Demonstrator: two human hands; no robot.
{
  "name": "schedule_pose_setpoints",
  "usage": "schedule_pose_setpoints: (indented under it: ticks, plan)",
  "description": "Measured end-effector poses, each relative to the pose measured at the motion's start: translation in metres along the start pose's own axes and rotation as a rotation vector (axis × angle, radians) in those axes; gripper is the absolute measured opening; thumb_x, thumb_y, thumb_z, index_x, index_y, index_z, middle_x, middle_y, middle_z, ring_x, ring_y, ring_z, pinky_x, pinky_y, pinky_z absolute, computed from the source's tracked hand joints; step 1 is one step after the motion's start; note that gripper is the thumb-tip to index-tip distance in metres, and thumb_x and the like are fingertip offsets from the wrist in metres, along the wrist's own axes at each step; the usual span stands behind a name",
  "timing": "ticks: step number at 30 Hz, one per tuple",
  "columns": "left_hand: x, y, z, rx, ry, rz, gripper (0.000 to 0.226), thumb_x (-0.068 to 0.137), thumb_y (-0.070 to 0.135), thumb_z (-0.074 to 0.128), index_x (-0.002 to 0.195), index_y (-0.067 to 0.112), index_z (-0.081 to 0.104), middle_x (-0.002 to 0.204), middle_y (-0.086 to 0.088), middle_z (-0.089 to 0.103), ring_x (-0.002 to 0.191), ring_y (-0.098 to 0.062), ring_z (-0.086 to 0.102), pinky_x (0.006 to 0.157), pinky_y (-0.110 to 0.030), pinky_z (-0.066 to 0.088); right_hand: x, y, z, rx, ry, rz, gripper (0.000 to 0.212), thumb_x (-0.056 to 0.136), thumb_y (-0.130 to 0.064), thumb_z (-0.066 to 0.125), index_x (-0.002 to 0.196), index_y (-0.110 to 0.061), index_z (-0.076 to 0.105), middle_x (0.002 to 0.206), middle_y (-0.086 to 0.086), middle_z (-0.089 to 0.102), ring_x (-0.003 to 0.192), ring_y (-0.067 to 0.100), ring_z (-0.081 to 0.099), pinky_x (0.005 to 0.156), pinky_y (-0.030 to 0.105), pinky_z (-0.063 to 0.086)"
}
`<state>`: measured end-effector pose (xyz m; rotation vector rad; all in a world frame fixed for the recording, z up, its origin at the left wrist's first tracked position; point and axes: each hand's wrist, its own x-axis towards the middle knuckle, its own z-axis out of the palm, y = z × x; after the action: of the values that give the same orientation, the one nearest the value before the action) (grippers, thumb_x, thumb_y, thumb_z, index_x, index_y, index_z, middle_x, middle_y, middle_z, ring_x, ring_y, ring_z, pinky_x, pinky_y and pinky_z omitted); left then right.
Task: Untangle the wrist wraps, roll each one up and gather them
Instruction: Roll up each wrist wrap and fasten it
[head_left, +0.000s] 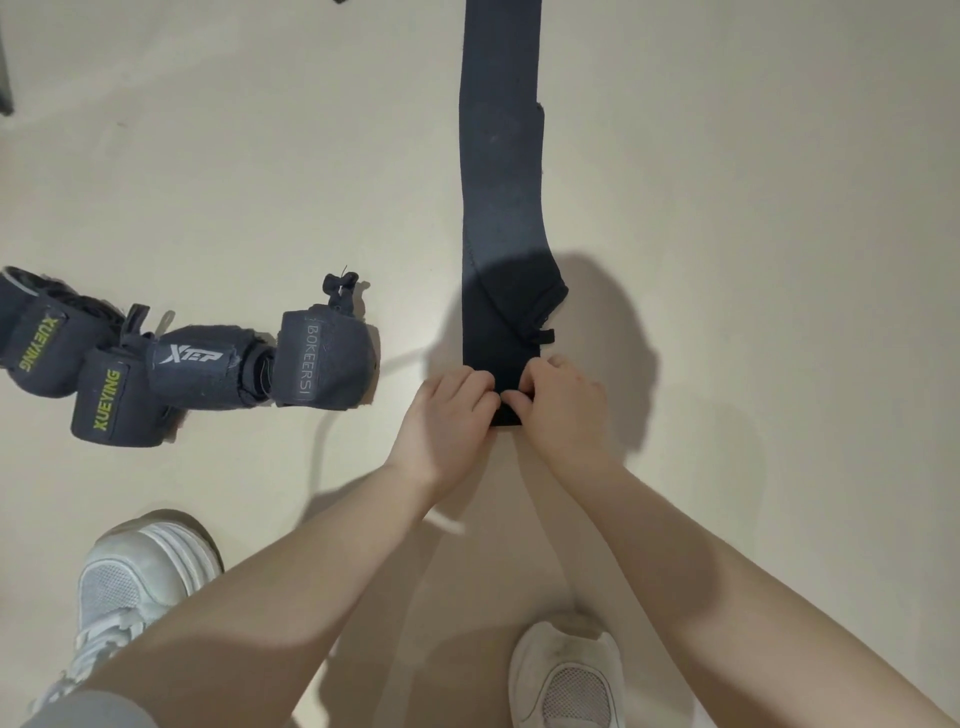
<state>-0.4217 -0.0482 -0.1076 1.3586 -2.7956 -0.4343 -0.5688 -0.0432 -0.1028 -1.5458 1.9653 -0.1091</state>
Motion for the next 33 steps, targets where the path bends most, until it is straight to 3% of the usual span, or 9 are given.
schedule_pose_setpoints:
  ticks: [4, 8, 12, 16, 21, 24, 26, 29, 33]
  plan:
    - [0.002, -0.001, 0.002, 0.089, 0.003, 0.096, 0.025, 0.077, 0.005, 0.045, 0.073, 0.010, 0.069, 0.111, -0.007, 0.068, 0.110, -0.026, 0.046, 0.094, -0.035, 0.034, 0.021, 0.000, -0.013, 0.484, 0.200, 0.180, 0.014, 0.088, -0.022, 0.058, 0.099, -0.014, 0.062, 0.108, -0.001, 0.050, 0.100, 0.019, 0.054, 0.090, 0.040, 0.047]
    - [0.011, -0.008, -0.008, 0.068, -0.095, 0.101, 0.006, 0.071, 0.016, 0.070, 0.066, 0.017, 0.067, 0.135, -0.010, 0.054, 0.125, -0.038, 0.046, 0.107, -0.048, 0.029, 0.046, -0.002, -0.035, 0.732, 0.173, 0.349, 0.038, 0.095, -0.024, 0.049, 0.133, -0.019, 0.042, 0.121, -0.007, 0.054, 0.106, 0.008, 0.051, 0.083, 0.016, 0.033]
    - [0.022, -0.012, -0.018, -0.091, -0.192, 0.036, 0.023, 0.054, 0.020, 0.086, 0.062, 0.021, 0.065, 0.142, -0.017, 0.044, 0.129, -0.047, 0.040, 0.104, -0.058, 0.022, 0.063, -0.013, -0.036, 0.839, 0.088, 0.385, 0.036, 0.094, -0.026, 0.053, 0.128, -0.018, 0.044, 0.099, -0.007, 0.058, 0.097, 0.013, 0.058, 0.086, 0.030, 0.047]
    - [0.028, -0.015, -0.020, -0.124, -0.200, 0.027, 0.018, 0.060, 0.018, 0.082, 0.062, 0.020, 0.064, 0.151, -0.020, 0.027, 0.137, -0.049, 0.022, 0.109, -0.055, 0.007, 0.067, -0.020, -0.037, 1.028, -0.068, 0.389, 0.006, 0.093, -0.021, 0.053, 0.098, -0.018, 0.054, 0.087, -0.001, 0.060, 0.076, 0.012, 0.058, 0.065, 0.025, 0.046]
    - [0.033, -0.015, -0.026, -0.148, -0.273, 0.000, 0.005, 0.077, 0.020, 0.070, 0.080, 0.016, 0.068, 0.156, -0.019, 0.008, 0.144, -0.039, 0.005, 0.113, -0.038, -0.006, 0.065, -0.016, -0.028, 0.595, -0.109, 0.328, 0.021, 0.089, -0.029, 0.057, 0.074, -0.019, 0.046, 0.079, 0.003, 0.058, 0.073, 0.018, 0.055, 0.056, 0.025, 0.037]
    - [0.036, -0.017, -0.023, -0.177, -0.350, 0.002, 0.012, 0.087, 0.024, 0.059, 0.094, 0.018, 0.066, 0.158, -0.013, -0.006, 0.146, -0.027, -0.006, 0.113, -0.026, -0.002, 0.061, -0.013, -0.030, 0.274, -0.052, 0.268, 0.027, 0.088, -0.035, 0.060, 0.083, -0.014, 0.044, 0.082, 0.000, 0.049, 0.075, 0.019, 0.048, 0.056, 0.027, 0.032]
    - [0.038, -0.018, -0.023, -0.189, -0.376, 0.005, 0.014, 0.088, 0.027, 0.058, 0.097, 0.019, 0.066, 0.158, -0.011, -0.008, 0.146, -0.025, -0.007, 0.113, -0.025, 0.000, 0.053, -0.009, -0.030, 0.083, 0.099, 0.079, 0.023, 0.088, -0.028, 0.061, 0.095, -0.012, 0.047, 0.092, 0.003, 0.048, 0.081, 0.021, 0.048, 0.065, 0.030, 0.037]
    - [0.038, -0.021, -0.024, -0.249, -0.404, -0.016, 0.015, 0.088, 0.026, 0.059, 0.098, 0.018, 0.066, 0.158, -0.008, -0.008, 0.146, -0.022, -0.007, 0.114, -0.026, 0.001, 0.031, 0.001, -0.021, 0.037, 0.110, -0.397, 0.018, 0.085, -0.024, 0.057, 0.079, -0.006, 0.058, 0.089, 0.009, 0.054, 0.076, 0.027, 0.053, 0.065, 0.036, 0.047]
    - [0.036, -0.023, -0.026, -0.335, -0.388, -0.053, 0.011, 0.088, 0.025, 0.062, 0.092, 0.016, 0.067, 0.159, -0.002, -0.003, 0.146, -0.017, -0.004, 0.115, -0.027, 0.004, -0.003, 0.027, -0.004, -0.123, -0.015, -0.531, 0.032, 0.080, -0.042, 0.051, 0.077, -0.012, 0.063, 0.087, 0.003, 0.059, 0.074, 0.024, 0.057, 0.068, 0.031, 0.046]
